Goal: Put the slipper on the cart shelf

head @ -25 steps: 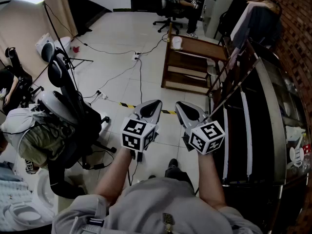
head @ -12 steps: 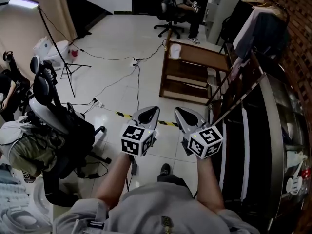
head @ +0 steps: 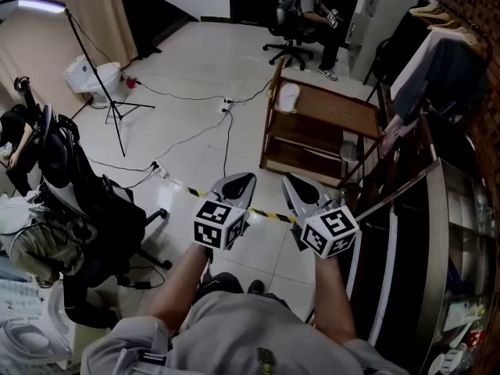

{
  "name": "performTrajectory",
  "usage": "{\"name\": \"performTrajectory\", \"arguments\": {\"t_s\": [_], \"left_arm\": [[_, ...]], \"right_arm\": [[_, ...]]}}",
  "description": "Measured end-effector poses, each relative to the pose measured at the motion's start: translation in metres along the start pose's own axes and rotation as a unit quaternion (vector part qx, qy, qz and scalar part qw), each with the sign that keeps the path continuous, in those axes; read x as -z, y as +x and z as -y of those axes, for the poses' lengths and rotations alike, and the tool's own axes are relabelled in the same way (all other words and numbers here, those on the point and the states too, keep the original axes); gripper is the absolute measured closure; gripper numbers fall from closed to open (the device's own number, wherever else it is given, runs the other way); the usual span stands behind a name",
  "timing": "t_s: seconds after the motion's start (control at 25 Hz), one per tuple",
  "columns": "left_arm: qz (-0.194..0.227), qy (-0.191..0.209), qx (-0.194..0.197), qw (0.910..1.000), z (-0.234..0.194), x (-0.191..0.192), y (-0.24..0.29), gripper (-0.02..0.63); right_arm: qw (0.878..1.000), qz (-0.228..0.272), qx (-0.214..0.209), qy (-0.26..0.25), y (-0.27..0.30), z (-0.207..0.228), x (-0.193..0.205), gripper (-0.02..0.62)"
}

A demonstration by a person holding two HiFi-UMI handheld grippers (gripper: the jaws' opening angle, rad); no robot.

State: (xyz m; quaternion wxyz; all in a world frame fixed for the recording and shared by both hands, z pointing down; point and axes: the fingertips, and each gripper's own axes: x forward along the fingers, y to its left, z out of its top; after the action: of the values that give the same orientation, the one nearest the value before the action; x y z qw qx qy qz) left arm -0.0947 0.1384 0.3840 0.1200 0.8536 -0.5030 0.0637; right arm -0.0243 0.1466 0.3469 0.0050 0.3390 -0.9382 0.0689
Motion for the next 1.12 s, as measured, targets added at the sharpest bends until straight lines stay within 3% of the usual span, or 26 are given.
{"name": "performTrajectory", "arguments": {"t_s": [0.44,0.88,1.12], "left_arm": [[-0.007,0.018,0.038,0.9991,-0.042,-0.016,0.121,0.598],[-0.022,-0.006,0.085,0.9961,-0.144,-0.037,0.233,0.598],[-0.042,-0.016,0.104,0.9936,-0.165,-0.031,0.287,0.598]], "right_arm": [[0.999,-0.009,0.047,0.008,0.062,0.111,0.007,0.595],[0.992,-0.038,0.114,0.02,0.179,0.206,0.007,0.595],[0.989,-0.056,0.132,0.037,0.211,0.253,0.019,0.595]]}}
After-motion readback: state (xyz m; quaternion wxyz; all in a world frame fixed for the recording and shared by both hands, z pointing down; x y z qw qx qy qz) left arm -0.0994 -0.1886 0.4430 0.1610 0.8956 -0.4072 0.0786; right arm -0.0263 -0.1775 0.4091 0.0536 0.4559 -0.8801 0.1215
